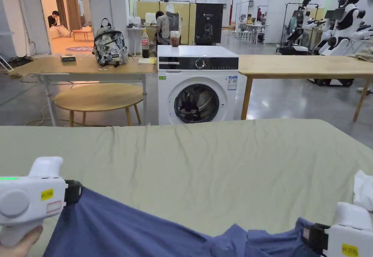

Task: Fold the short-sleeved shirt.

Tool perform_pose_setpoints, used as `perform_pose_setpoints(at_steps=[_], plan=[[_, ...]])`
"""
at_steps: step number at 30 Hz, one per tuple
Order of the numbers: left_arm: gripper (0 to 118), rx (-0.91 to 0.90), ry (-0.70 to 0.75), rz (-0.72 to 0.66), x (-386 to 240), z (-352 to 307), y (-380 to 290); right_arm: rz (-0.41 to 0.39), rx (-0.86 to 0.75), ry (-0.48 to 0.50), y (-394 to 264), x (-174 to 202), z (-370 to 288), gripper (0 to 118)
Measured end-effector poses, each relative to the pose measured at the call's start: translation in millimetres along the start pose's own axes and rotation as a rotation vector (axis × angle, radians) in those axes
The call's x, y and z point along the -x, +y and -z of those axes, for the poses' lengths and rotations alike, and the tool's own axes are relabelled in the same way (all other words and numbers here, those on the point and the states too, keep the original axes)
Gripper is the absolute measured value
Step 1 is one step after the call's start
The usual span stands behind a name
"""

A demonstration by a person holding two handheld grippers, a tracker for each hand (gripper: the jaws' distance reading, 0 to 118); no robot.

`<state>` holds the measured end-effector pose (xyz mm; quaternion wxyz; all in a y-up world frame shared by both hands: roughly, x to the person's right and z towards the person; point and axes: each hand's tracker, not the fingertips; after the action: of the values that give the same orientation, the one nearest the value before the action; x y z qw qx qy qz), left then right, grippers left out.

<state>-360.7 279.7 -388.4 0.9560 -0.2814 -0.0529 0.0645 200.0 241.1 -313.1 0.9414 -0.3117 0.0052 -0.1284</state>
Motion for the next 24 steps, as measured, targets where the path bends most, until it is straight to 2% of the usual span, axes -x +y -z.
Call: perform_pose_setpoints(at_steps=[2, 4, 5, 8, 10, 12, 17, 19, 21, 24], plan=[[0, -0.129, 0.008, 0.052, -1.2, -59.0, 16.7, -0.08, -0.073, 0.003, 22.4, 15.6, -32.0, 3], [0, -0.208, 0.055, 0.11, -4.7, -119.0, 33.5, -0.105, -0.146, 0.03, 46.7, 25.5, -66.2, 3], [0, -0.273, 0.03, 0.102, -1.0, -142.7, 41.0, -0.118, -0.174, 0.039, 57.5, 29.3, -79.8, 3], [0, -0.383, 0.04, 0.037, 12.3, -203.5, 62.0, -0.123, -0.265, 0.044, 94.9, 39.4, -113.7, 3], [0, -0.431, 0.056, 0.021, 18.2, -231.9, 77.1, -0.102, -0.31, 0.094, 121.8, 50.5, -133.0, 3], [0, -0.449, 0.069, 0.036, 18.2, -248.7, 91.6, -0.101, -0.348, 0.131, 146.3, 65.2, -149.3, 3], [0, -0.525, 0.101, 0.033, 17.9, -272.4, 126.6, -0.172, -0.419, 0.115, 205.0, 110.1, -174.8, 3], [0, -0.539, 0.169, 0.025, 15.7, -279.2, 143.7, -0.202, -0.446, 0.108, 226.0, 124.3, -180.2, 3], [0, -0.542, 0.193, 0.029, 15.1, -280.2, 159.2, -0.203, -0.455, 0.122, 241.8, 132.9, -183.2, 3], [0, -0.561, 0.197, 0.045, 16.8, -276.0, 181.6, -0.248, -0.483, 0.085, 265.9, 150.9, -179.8, 3]])
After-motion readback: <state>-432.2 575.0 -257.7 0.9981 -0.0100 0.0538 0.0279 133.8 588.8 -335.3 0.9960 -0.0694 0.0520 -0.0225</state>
